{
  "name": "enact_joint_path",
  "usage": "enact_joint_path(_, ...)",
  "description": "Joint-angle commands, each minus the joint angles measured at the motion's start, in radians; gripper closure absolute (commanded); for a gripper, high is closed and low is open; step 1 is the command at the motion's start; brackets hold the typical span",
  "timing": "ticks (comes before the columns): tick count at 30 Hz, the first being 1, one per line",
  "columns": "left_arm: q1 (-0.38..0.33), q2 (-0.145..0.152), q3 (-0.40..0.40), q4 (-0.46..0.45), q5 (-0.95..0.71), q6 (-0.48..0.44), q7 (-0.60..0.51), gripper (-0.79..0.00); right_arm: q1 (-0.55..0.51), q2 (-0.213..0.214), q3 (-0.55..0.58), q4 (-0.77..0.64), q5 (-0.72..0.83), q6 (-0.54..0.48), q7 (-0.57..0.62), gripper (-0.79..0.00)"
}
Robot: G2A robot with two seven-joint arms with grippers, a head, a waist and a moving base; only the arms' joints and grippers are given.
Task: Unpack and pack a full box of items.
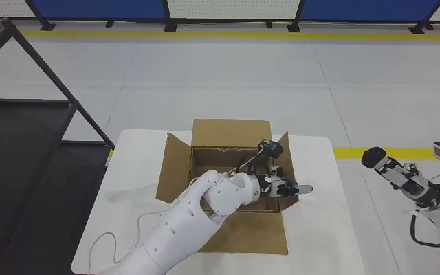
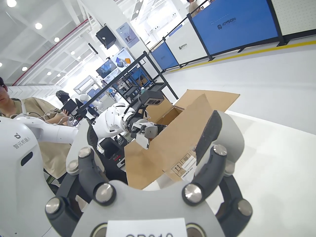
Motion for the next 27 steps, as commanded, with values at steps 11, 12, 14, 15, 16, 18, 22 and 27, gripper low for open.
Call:
enact_joint_path(11,-0.104,-0.105,0.12,0.233,-0.054,-0.044,0.021,-0.785,-0.144,0.017,0.158,-0.026,0.025,0.0,0.0,-0.785)
enact_joint_path(12,-0.11,-0.114,0.127,0.252,-0.059,-0.048,0.024,-0.785,-0.148,0.018,0.162,-0.029,0.026,0.0,0.0,-0.785)
enact_joint_path(14,-0.119,-0.13,0.137,0.287,-0.071,-0.057,0.027,-0.785,-0.151,0.018,0.163,-0.031,0.025,0.0,0.0,-0.785)
enact_joint_path(15,-0.123,-0.138,0.142,0.303,-0.075,-0.061,0.029,-0.785,-0.15,0.018,0.161,-0.031,0.024,0.0,0.0,-0.785)
enact_joint_path(16,-0.127,-0.146,0.147,0.319,-0.077,-0.064,0.031,-0.785,-0.148,0.019,0.158,-0.03,0.023,0.0,0.0,-0.785)
enact_joint_path(18,-0.134,-0.16,0.156,0.348,-0.08,-0.066,0.036,-0.785,-0.14,0.019,0.151,-0.028,0.023,0.0,0.0,-0.785)
enact_joint_path(22,-0.145,-0.187,0.169,0.398,-0.083,-0.067,0.04,-0.785,-0.121,0.021,0.128,-0.021,0.022,0.0,0.0,-0.785)
enact_joint_path(27,-0.157,-0.217,0.178,0.447,-0.083,-0.063,0.044,-0.785,-0.103,0.023,0.102,-0.007,0.02,0.0,0.0,-0.785)
